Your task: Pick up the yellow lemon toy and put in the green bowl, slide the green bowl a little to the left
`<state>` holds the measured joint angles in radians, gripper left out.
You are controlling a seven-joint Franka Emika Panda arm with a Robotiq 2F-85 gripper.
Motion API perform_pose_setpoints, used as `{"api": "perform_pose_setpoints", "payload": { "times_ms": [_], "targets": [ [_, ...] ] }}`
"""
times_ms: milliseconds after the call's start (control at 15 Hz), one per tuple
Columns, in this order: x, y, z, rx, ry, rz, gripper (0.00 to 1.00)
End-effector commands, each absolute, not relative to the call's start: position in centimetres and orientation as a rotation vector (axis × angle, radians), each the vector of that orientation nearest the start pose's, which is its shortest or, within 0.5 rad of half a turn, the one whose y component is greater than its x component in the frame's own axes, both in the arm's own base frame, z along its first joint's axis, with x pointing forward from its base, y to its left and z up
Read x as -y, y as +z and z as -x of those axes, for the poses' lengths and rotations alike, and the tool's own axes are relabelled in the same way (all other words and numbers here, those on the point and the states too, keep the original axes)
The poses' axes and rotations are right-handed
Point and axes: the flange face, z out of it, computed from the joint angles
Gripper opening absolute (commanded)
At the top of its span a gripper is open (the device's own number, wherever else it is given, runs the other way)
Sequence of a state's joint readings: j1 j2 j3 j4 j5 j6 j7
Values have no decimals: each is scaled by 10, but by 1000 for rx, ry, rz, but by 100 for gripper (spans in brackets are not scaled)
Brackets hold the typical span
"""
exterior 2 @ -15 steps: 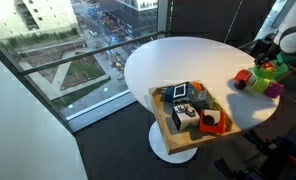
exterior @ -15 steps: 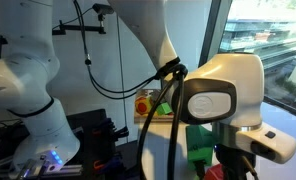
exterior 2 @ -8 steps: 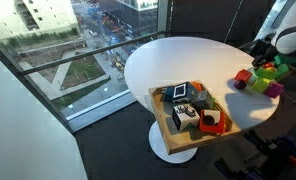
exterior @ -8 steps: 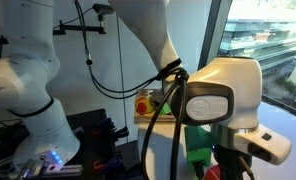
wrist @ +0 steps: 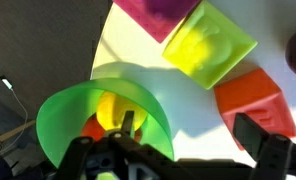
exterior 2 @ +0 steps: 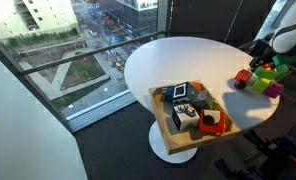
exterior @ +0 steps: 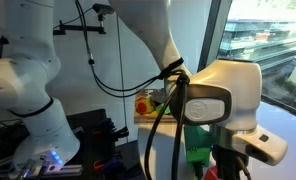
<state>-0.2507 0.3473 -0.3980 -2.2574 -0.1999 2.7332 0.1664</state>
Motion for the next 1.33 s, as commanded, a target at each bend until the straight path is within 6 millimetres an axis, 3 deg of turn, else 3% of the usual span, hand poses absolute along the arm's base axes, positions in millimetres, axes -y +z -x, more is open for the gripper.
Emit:
{"api": "perform_pose_setpoints", "payload": {
  "times_ms": [0, 533, 1267],
  "targets": [
    [332, 231, -445, -974, -160, 3222, 100],
    [339, 224, -440, -974, -151, 3225, 100],
    [330, 220, -441, -955, -151, 3191, 100]
  ]
}}
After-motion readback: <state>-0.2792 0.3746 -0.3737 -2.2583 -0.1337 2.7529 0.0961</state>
